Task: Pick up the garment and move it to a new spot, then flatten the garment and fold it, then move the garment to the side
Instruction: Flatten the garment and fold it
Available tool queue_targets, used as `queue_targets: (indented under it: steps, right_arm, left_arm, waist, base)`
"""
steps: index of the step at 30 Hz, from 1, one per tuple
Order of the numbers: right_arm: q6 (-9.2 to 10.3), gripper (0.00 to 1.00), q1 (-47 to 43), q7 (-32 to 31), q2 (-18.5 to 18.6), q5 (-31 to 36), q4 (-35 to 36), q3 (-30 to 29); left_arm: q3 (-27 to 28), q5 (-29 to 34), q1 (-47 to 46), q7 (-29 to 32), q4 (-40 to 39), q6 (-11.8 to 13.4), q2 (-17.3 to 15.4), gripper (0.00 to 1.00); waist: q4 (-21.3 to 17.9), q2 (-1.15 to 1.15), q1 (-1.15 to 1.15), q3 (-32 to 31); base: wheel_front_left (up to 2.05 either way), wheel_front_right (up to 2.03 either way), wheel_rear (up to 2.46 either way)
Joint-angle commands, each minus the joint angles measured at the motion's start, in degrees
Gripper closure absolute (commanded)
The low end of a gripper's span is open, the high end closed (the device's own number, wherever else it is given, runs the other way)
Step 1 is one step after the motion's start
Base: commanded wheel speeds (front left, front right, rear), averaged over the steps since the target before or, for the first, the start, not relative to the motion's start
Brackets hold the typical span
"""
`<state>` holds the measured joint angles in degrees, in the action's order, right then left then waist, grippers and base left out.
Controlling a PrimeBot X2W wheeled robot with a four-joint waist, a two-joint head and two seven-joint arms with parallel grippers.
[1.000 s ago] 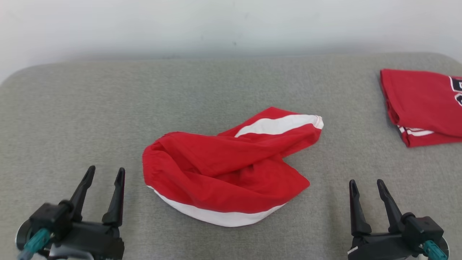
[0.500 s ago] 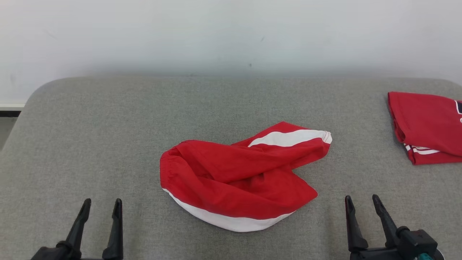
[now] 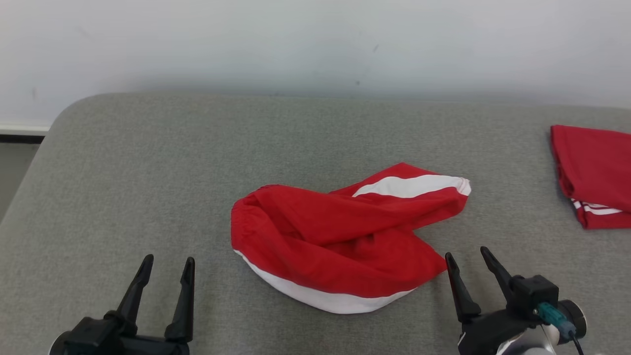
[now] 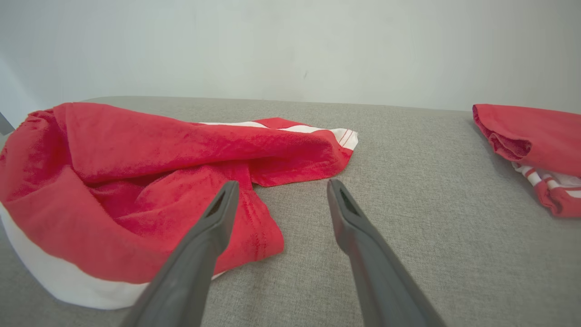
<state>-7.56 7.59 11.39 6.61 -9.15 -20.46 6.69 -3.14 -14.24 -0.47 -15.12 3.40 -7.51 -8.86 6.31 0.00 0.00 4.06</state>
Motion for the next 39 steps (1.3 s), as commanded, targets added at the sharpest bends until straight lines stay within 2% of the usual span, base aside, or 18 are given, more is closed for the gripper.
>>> queue_targets:
  steps: [1,6,12,13,14,15,18,22,29,31,35,39]
  right_arm:
    - [0.17,0.0,1.9,-0.2,0.9,-0.1,-2.0,0.4]
    - [0.17,0.0,6.6,-0.1,2.0,-0.7,-10.0,1.1]
    - [0.17,0.01,9.9,1.3,1.6,-2.2,-18.6,1.8]
    - [0.17,0.33,10.1,1.7,1.4,-2.6,-19.5,2.1]
    - [0.17,0.8,10.2,1.9,1.4,-2.9,-20.3,2.5]
    - [0.17,1.0,10.2,2.2,1.2,-3.4,-21.0,2.9]
    - [0.17,1.0,10.1,3.0,1.2,-4.3,-21.9,3.1]
    - [0.17,1.0,7.6,3.7,1.6,-5.6,-18.5,1.5]
    - [0.17,1.0,-3.5,3.8,1.0,-5.8,-6.5,-3.1]
    - [0.17,1.0,-5.6,3.6,0.8,-6.0,-4.7,-3.6]
    - [0.17,1.0,-13.6,0.9,-0.2,-6.0,3.2,-5.6]
    - [0.17,1.0,-17.8,-2.0,-1.4,-7.4,10.2,-6.7]
  left_arm:
    - [-0.6,-0.8,-1.0,0.0,0.2,0.1,0.0,0.0]
    - [-2.0,-1.5,-2.2,0.0,0.7,0.1,0.3,0.0]
    - [-2.9,-1.6,-3.2,0.0,1.2,0.1,0.5,0.0]
    - [-2.8,-1.7,-3.3,0.0,1.3,0.1,0.6,0.0]
    - [-2.7,-1.8,-3.3,0.0,1.3,0.1,0.7,0.0]
    - [-2.4,-1.8,-3.1,0.0,1.3,0.1,0.7,0.0]
    - [-2.4,-1.7,-2.4,0.0,1.6,0.1,0.8,0.0]
    - [-2.9,-1.7,-1.5,0.0,1.8,0.1,1.1,0.0]
    - [-3.5,-1.7,-0.9,0.0,2.3,0.1,1.6,0.0]
    - [-3.7,-1.7,-1.0,0.0,2.3,0.1,1.6,0.0]
    - [-3.9,-1.7,-1.7,0.0,2.4,0.1,1.7,0.0]
    - [-3.8,-1.8,-1.9,0.0,2.5,0.1,1.9,0.0]
  waist:
    - [1.7,0.0,0.0,1.4]
    - [4.1,0.0,0.0,3.4]
    - [6.1,0.0,0.0,5.0]
    - [6.2,0.0,0.0,5.0]
    - [6.1,0.0,0.0,5.1]
    - [5.8,0.0,0.0,5.0]
    - [4.5,0.0,0.0,4.4]
    - [1.6,0.0,0.0,2.8]
    - [-2.4,0.0,0.0,1.9]
    - [-2.7,0.0,0.0,2.1]
    - [-3.4,0.0,0.0,2.6]
    - [-3.8,0.0,0.0,2.9]
  base:
    - [0.0,0.0,0.0]
    - [0.0,0.0,0.0]
    - [0.0,0.0,0.0]
    - [0.0,0.0,0.0]
    - [0.0,0.0,0.0]
    - [0.0,0.0,0.0]
    - [0.0,0.0,0.0]
    - [0.0,0.0,0.0]
    - [0.0,0.0,0.0]
    - [0.0,0.0,0.0]
    - [0.0,0.0,0.0]
    - [0.0,0.0,0.0]
